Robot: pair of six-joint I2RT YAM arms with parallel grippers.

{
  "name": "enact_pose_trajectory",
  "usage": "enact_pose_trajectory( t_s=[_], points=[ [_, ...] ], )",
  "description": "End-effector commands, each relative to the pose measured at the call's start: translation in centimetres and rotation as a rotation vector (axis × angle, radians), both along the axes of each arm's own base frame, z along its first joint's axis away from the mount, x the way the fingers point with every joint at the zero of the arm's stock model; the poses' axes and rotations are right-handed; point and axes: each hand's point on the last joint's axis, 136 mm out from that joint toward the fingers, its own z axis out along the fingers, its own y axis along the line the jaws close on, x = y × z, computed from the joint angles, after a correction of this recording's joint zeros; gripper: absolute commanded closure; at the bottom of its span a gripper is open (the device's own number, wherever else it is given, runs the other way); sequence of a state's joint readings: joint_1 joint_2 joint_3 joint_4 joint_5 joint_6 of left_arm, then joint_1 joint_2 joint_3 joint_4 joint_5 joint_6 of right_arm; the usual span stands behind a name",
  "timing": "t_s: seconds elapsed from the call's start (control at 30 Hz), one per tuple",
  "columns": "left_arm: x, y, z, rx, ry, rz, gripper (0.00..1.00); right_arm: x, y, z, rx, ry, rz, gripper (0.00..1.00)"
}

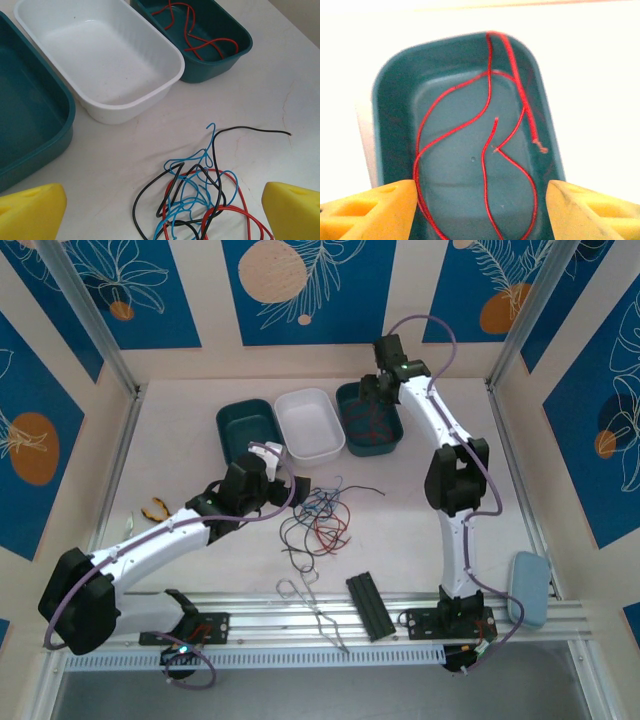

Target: Untangle the cables

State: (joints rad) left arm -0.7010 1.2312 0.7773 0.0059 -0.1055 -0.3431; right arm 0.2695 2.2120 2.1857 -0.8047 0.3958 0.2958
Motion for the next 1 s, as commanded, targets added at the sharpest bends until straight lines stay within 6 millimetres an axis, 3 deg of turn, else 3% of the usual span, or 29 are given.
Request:
enact_pose_trajectory(
  t_s=[0.0, 0.27, 0.6, 0.97],
  points=[
    [-0.5, 0.1, 0.4, -0.015, 0.003, -0.004, 0.0, -0.4, -0.5, 3.1, -0.027, -0.065, -0.011, 0.33],
    [-0.5, -0.1, 0.4, -0.008, 0.004, -0.014, 0.0, 2.4, -1.7, 3.5, -0.09, -0.096, 0.033, 0.4],
    [-0.3, 0.0, -0.3, 0.024, 0.022, -0.01, 0.0, 6.1, -2.9, -0.2, -0.141, -0.088, 0.058, 0.45],
    [0.3, -0.5, -1.0, 0.04, 0.037, -0.014, 0.0, 7.0, -2.6, -4.6, -0.136, -0.037, 0.061, 0.56]
  ],
)
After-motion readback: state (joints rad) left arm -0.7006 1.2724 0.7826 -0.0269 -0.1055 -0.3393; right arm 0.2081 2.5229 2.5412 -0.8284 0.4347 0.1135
